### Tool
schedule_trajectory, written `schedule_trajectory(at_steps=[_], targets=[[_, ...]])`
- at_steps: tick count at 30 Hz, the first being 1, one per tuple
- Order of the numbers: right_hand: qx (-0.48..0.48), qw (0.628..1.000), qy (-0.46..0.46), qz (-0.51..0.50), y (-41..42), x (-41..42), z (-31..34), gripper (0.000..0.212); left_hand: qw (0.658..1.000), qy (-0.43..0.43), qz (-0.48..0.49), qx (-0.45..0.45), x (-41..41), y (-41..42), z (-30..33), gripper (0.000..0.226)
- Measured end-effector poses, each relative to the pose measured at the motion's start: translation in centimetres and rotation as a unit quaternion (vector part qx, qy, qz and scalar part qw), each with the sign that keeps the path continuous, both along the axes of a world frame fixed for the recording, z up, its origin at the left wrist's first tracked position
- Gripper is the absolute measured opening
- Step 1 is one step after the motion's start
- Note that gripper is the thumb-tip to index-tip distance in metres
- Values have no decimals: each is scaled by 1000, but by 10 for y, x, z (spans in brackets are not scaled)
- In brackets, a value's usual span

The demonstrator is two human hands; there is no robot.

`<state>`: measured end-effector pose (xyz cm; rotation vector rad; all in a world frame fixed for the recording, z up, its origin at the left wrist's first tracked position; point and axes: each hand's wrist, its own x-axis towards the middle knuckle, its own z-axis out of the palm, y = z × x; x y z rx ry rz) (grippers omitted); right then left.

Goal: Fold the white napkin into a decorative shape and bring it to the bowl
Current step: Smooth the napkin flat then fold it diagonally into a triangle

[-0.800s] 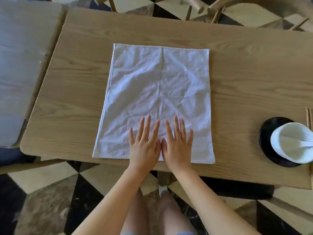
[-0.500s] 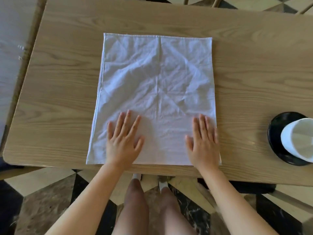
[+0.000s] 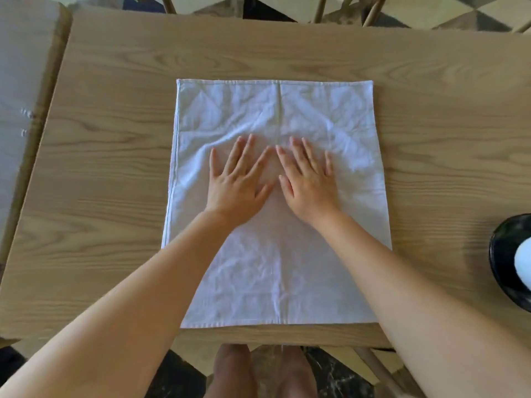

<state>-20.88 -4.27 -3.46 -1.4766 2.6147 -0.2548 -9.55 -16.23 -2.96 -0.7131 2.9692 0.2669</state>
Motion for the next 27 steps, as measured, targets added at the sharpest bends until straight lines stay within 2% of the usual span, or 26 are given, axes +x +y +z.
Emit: schedule_trajectory(at_steps=[7, 12, 17, 20, 22, 24, 27], targets=[[46, 999, 28, 1, -17, -82, -1, 64, 999, -1, -15, -31, -32, -78, -3, 73], [32, 998, 19, 42, -5, -133, 2, 66, 998, 10, -47, -42, -26, -133, 1, 78], [57, 995, 29, -73, 4, -159, 0, 69, 998, 13, -49, -43, -19, -153, 0, 75], [66, 993, 48, -83, 6, -146, 6, 64, 999, 8, 42, -23, -17, -135, 4, 77], [18, 998, 45, -41, 21, -126, 12, 64, 995, 39, 91, -5, -12, -104, 9, 75], [-22, 999, 32, 24, 49, -96, 17, 62, 994, 72, 82, 6, -5, -55, 12, 71], [-3, 991, -3, 135, 107, -52, 20, 59, 994, 93, 44, 38, 4, 36, 13, 69]])
